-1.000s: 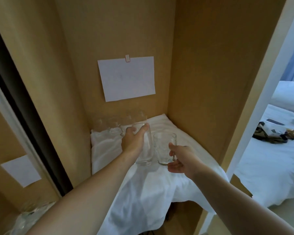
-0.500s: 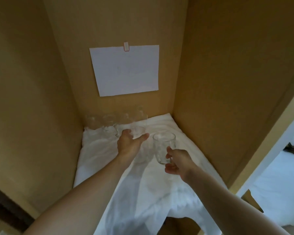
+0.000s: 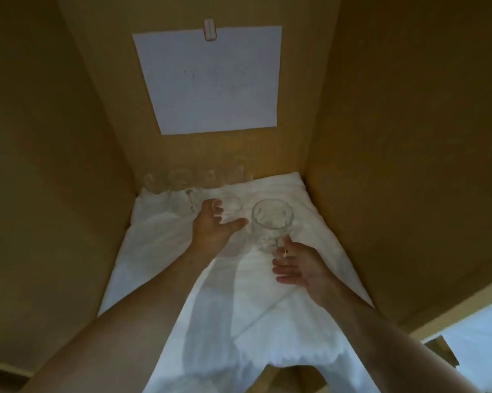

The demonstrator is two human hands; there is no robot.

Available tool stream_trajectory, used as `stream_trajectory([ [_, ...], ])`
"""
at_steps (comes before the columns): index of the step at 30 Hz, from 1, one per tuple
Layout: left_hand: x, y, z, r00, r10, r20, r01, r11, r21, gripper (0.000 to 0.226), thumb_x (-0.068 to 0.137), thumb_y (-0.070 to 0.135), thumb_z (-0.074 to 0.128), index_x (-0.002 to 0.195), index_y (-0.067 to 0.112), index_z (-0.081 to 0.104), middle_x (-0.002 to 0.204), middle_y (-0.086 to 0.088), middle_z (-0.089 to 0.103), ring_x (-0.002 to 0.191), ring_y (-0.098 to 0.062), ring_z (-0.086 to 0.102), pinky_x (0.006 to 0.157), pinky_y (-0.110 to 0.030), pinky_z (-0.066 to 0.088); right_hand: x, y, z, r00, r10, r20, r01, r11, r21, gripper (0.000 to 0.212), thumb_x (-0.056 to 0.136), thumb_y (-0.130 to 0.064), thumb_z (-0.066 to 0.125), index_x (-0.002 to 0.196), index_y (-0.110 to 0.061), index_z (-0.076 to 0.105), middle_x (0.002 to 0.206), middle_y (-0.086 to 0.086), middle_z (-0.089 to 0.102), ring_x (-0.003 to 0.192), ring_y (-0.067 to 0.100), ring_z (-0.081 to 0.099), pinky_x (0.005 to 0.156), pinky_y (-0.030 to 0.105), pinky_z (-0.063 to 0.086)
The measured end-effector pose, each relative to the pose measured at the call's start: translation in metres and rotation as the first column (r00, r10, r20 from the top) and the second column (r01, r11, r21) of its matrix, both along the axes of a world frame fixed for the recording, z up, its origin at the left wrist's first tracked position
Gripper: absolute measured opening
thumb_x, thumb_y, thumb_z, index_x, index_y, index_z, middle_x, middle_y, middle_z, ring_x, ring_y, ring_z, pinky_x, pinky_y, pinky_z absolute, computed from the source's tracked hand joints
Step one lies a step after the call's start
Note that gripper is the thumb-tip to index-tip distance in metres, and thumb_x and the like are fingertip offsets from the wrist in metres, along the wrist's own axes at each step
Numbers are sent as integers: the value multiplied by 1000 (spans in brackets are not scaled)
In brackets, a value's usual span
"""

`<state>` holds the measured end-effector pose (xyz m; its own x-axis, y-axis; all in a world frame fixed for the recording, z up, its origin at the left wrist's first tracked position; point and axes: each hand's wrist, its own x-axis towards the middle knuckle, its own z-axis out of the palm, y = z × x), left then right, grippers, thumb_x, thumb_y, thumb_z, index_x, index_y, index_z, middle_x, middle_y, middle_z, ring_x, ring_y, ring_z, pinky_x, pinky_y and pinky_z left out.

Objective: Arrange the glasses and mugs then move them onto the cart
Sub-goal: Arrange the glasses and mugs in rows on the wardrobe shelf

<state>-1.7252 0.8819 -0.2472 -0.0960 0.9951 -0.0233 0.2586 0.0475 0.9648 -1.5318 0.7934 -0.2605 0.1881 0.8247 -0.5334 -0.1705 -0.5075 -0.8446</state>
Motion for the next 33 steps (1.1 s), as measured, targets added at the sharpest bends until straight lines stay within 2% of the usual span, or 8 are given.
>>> stream_trajectory([
  [4,-7,-1,-2,1000,-13,26,13,1000,-14,70,66,24,95,121,22,51,114,1,60,106,-20,62,92,-32,52,17,17,-23,949,-102,297,71,991,115,18,90,-25,74,102,-16,65,102,10,71,82,22,68,77,41,60],
  [8,-11,-4,-2,998,-50,28,50,999,-8,74,66,21,96,124,21,50,118,-4,60,109,-22,61,89,-30,51,12,41,-19,958,86,273,-163,949,272,57,80,6,77,128,-17,56,126,2,61,109,18,61,86,31,58],
  [11,-14,-5,0,996,-85,-12,85,996,-8,73,67,23,95,123,23,48,118,-3,59,108,-20,60,85,-26,50,-4,47,-13,889,165,427,-286,929,236,48,72,-4,85,109,-30,66,114,3,69,108,24,66,88,45,59],
  [15,-19,-3,-3,993,-114,36,115,993,-25,73,66,20,95,122,22,49,113,1,57,109,-20,60,83,-24,49,-14,45,-24,867,82,491,-215,951,221,64,53,-12,95,104,-34,64,105,-12,69,101,7,65,86,19,54],
  [19,-23,1,-5,988,-150,42,150,988,-16,71,66,18,95,120,23,48,114,-1,57,111,-22,60,87,-30,50,-17,40,-27,902,14,431,-123,966,226,98,23,-33,100,115,-26,65,109,-11,71,103,8,66,93,29,54],
  [24,-20,12,-4,981,-193,-12,193,981,-11,74,65,21,96,122,20,50,114,-3,56,107,-23,60,91,-36,53,-16,25,-8,949,-114,292,14,945,326,55,56,10,89,97,-19,66,94,2,75,86,17,72,69,25,55],
  [28,-21,28,1,993,-120,21,120,992,-39,66,65,26,96,117,16,56,106,-1,61,96,-17,62,81,-26,52,-2,44,5,958,-215,191,145,935,324,74,59,-1,93,115,-27,53,116,-4,62,101,14,65,77,30,57],
  [33,-17,49,6,1000,-30,1,30,999,-24,64,63,30,97,111,17,57,106,1,62,99,-17,64,80,-21,49,13,89,35,872,-167,459,-14,931,365,89,54,3,95,129,-9,48,124,5,52,107,19,53,69,11,49],
])
